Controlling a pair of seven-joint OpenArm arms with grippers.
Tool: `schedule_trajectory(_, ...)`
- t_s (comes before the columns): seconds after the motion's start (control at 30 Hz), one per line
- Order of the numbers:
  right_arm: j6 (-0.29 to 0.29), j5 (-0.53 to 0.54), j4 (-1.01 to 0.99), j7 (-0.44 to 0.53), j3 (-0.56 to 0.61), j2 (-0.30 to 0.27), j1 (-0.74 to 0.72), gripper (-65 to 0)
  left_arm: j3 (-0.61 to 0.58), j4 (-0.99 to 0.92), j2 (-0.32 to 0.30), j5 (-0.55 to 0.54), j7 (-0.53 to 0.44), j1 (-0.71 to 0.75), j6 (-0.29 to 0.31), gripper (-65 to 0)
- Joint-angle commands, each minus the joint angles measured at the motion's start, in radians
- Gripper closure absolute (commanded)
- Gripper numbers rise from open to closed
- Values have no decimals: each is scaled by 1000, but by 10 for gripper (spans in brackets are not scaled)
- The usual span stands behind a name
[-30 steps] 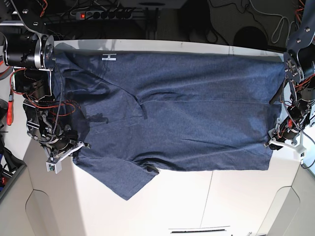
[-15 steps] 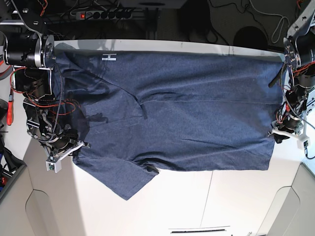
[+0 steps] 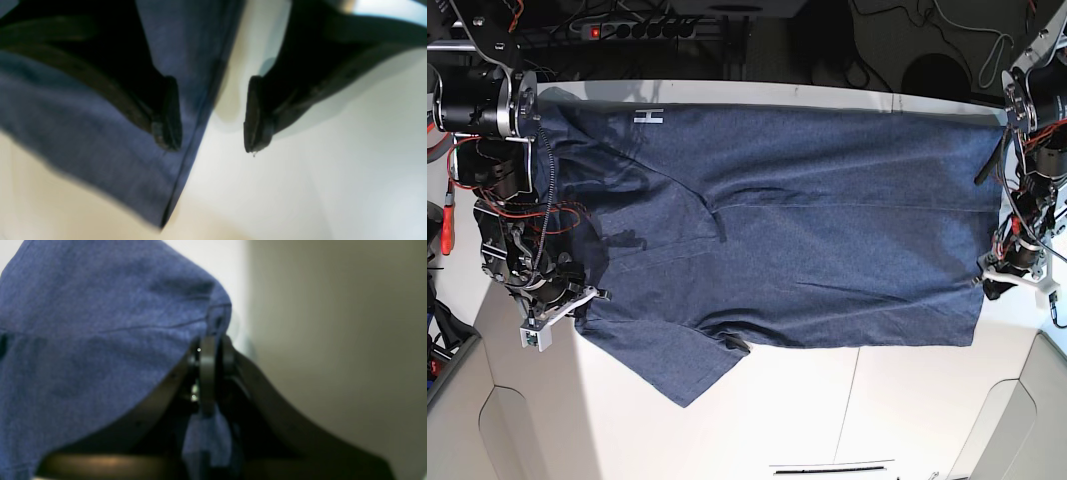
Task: Layout the t-shirt on the table in an organized manner, then fold the t-shirt properly
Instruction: 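Grasp the hem corners with both grippers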
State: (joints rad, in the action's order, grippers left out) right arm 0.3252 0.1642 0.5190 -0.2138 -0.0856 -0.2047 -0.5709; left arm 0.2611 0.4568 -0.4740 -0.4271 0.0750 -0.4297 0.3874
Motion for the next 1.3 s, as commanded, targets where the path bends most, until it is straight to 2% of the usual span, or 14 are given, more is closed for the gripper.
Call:
schedule_trajectory(0.0,-3,-7,6,-26,-2,-8,-13,0,3,19,-19,-29,-14,-33,-2,-335)
schedule_trajectory(0.1,-3,-8,6,-26,-2,-9,-10,0,39,19,-13,-80,-10,-33,-2,-335)
schedule_trajectory(0.2,-3,-8,6,-26,-2,-9,-8,0,111,19,9,-105,35,-33,-2,-335)
schedule_trajectory(0.37,-3,-7,6,-26,-2,-8,-8,0,199,18,48,-108,103,-32,4,-335)
schedule_trajectory(0.77,-3,-7,6,-26,-2,-8,-8,0,195,17,74,-108,109,-27,22,-335)
schedule_trajectory(0.97,-3,-8,6,-26,-2,-8,-8,0,195,17,83,-108,118,-27,69,-323)
schedule_trajectory(1.07,-3,-7,6,-26,-2,-8,-8,0,195,17,82,-108,126,-27,69,-250)
schedule_trajectory(1.17,-3,-7,6,-26,-2,-8,-8,0,195,17,83,-108,129,-27,69,-131)
schedule_trajectory(1.23,-3,-7,6,-26,-2,-8,-8,0,195,17,82,-108,128,-27,74,-16)
schedule_trajectory(1.27,-3,-8,6,-26,-2,-8,-8,0,195,17,82,-108,126,-27,100,0)
